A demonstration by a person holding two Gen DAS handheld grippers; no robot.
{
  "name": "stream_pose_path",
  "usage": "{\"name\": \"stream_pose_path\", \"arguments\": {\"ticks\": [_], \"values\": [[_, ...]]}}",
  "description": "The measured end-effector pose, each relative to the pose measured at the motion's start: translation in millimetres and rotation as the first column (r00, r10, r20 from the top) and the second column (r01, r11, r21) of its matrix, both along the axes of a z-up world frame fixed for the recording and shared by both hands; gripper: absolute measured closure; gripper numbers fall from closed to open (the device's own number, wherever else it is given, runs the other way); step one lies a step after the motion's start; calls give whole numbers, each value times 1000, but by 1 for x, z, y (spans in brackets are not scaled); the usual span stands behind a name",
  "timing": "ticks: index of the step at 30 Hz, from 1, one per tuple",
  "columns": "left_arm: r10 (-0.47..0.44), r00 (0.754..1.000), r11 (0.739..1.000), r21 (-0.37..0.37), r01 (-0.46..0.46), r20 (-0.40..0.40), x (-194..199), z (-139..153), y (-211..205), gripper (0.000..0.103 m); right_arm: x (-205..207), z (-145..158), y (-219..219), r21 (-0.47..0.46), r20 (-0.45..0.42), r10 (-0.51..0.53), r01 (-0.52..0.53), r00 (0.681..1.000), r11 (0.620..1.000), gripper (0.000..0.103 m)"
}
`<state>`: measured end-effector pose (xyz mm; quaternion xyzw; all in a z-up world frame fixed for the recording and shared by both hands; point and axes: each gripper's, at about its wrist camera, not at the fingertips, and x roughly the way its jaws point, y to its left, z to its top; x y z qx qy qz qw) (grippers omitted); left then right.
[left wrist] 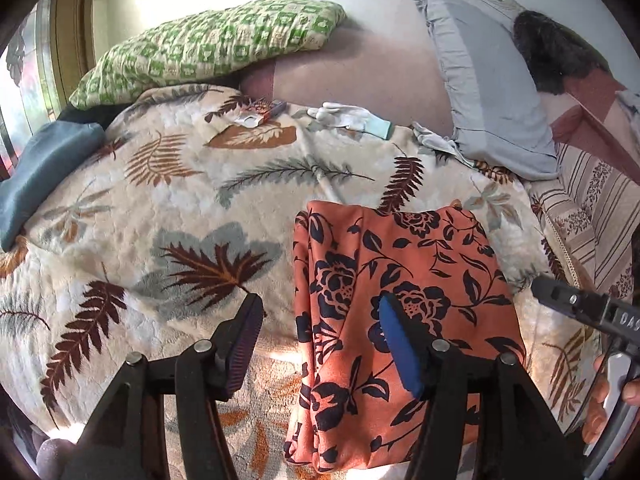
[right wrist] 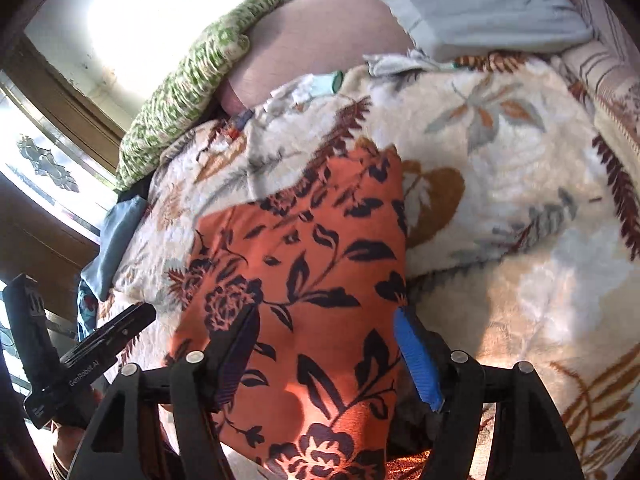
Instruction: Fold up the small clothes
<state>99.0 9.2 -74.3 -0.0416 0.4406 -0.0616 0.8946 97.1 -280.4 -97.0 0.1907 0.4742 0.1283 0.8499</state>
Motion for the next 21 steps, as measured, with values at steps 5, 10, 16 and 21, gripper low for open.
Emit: {"name": "stream_pose_path", "arguments": {"ticks": [5, 10, 16, 21], "values": [[-41, 976, 988, 138, 72, -216, 8, -69, -15, 36, 0, 10, 17, 162, 35, 81, -86, 996, 983, 22], [-42, 987, 994, 94, 57, -156, 3, -46, -3, 34, 9, -40, 20, 178, -108, 53, -33, 993, 983, 23], [-104, 984, 973, 191, 130, -142, -15, -51, -10, 33, 44, 5, 24, 169, -13, 65, -62, 998, 984, 23], [-112, 980, 972, 185, 143, -166, -18, -69, -8, 31, 114, -33, 16, 121, -119, -7, 22, 993, 992, 23]]}}
